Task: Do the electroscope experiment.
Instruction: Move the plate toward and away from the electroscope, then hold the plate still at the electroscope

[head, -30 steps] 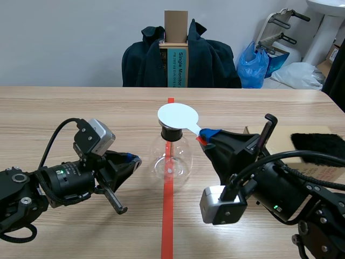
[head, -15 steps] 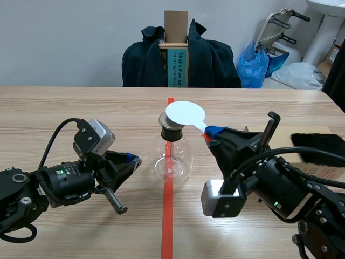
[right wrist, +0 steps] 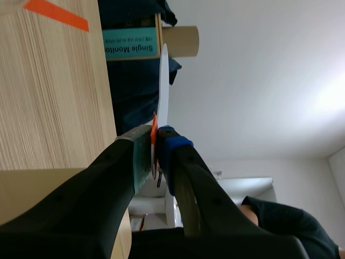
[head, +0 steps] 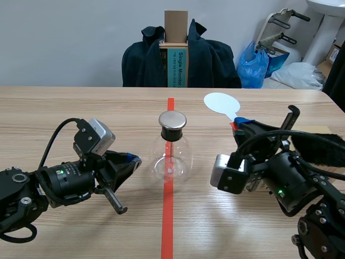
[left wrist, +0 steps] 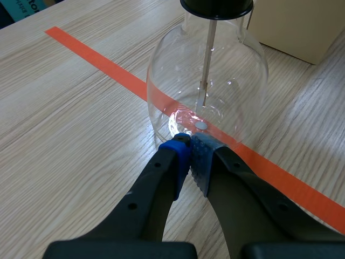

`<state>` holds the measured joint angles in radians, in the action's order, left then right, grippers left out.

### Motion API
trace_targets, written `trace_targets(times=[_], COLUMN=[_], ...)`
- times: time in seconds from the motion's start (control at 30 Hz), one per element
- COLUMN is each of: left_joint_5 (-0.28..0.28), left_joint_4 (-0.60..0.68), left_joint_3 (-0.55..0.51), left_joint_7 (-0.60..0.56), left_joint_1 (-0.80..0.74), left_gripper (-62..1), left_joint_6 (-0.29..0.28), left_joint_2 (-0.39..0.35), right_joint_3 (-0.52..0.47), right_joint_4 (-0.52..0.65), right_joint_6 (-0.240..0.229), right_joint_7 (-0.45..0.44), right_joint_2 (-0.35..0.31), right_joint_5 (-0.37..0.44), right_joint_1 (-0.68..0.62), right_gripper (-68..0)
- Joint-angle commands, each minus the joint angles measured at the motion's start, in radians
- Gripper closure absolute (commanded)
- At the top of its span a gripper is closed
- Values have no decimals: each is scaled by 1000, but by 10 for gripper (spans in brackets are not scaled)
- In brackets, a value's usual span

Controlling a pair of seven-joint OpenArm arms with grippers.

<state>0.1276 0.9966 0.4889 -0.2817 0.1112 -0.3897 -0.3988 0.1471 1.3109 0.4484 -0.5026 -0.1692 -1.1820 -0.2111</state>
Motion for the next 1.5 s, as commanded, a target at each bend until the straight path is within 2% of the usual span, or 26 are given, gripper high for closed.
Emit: trace_targets(times=[0.0, 0.13, 0.57, 0.83, 1.07, 1.47], left_joint_5=[10, 10, 10, 10, 10, 10], left_joint_4=[30, 30, 30, 30, 30, 30], left_joint_3=[-4, -4, -4, -4, -4, -4], left_joint_7=[-14, -14, -14, -14, -14, -14], left_joint_1=[5, 5, 5, 5, 5, 5], left_gripper=[-27, -27, -27, -27, -28, -27], left_joint_6=[2, 2, 2, 2, 2, 2], left_joint_2=[5, 5, 5, 5, 5, 5], right_joint_3=[4, 4, 4, 4, 4, 4], right_joint_4=[19, 19, 19, 19, 19, 19], right_joint_6=[7, 7, 8, 8, 8, 8], right_joint_7=[6, -8, -255, -358, -403, -410], right_joint_2=[-10, -10, -10, -10, -10, -10], right_joint_5=[6, 6, 6, 6, 6, 6], right_joint_1=[17, 17, 18, 18, 18, 18], right_gripper=[-8, -8, -8, -8, -8, -8])
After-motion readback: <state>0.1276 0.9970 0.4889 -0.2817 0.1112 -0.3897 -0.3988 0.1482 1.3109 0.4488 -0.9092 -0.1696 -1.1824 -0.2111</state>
